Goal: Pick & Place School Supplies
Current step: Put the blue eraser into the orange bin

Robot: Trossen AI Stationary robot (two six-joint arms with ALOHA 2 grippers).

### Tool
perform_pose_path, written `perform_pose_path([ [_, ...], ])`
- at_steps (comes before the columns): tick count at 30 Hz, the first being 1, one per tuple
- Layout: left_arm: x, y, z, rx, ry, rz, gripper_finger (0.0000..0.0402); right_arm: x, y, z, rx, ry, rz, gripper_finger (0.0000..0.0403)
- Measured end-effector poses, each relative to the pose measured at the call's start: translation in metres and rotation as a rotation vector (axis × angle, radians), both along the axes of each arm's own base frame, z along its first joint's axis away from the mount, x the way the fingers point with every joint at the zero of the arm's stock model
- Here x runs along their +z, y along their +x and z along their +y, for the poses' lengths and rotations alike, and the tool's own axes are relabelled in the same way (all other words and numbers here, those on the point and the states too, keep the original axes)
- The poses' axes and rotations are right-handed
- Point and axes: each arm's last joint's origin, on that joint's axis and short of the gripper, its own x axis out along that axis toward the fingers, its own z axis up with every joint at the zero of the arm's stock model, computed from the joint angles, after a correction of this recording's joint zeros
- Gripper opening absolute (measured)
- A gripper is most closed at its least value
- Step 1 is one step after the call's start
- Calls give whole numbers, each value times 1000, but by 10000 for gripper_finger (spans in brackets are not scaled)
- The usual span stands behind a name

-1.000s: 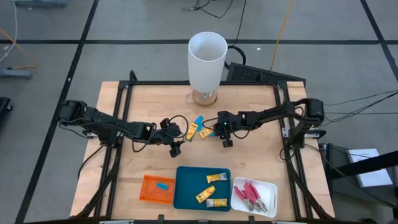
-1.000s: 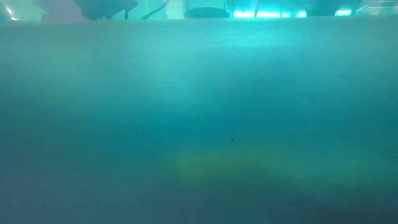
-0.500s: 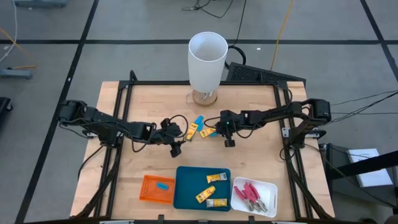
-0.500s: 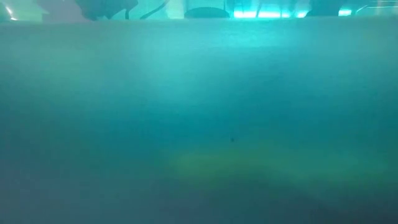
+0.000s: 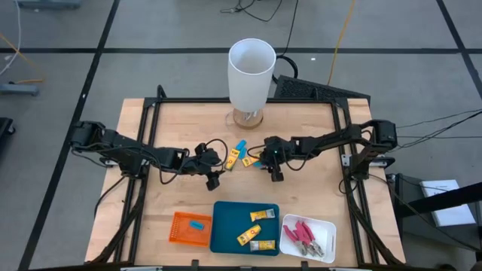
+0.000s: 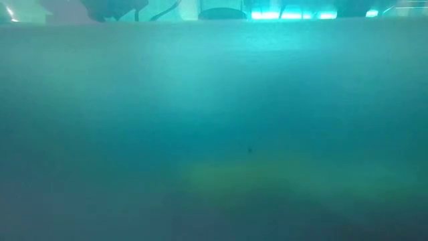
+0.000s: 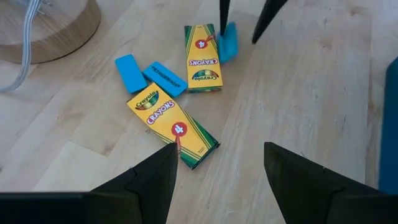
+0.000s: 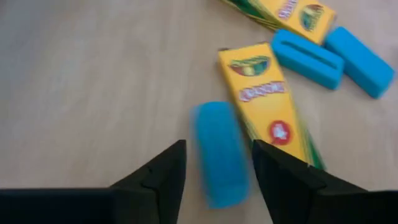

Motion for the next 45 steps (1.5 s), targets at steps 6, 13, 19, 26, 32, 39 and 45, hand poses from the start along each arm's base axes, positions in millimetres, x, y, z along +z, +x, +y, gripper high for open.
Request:
perform_pose_path([
  [6,0,0,0,0,0,1,244,-8,-1,-4,-18,-12,-7,165],
  [13,0,0,0,-1,0,2,244,-10,-3,-2,-3,-27,23,116],
  [19,0,0,0,-2,1,2,244,-12,-3,0,7,-11,36,118],
  [26,0,0,0,0,0,1,244,-24,-3,-2,2,11,83,134],
  [32,0,0,0,0,0,1,244,-23,-3,-3,-5,8,81,105],
  [39,0,0,0,0,-1,0,244,-22,-3,-2,-15,14,78,61],
  [45,2,2,0,0,-4,-28,244,-12,-5,-2,-18,7,46,61],
])
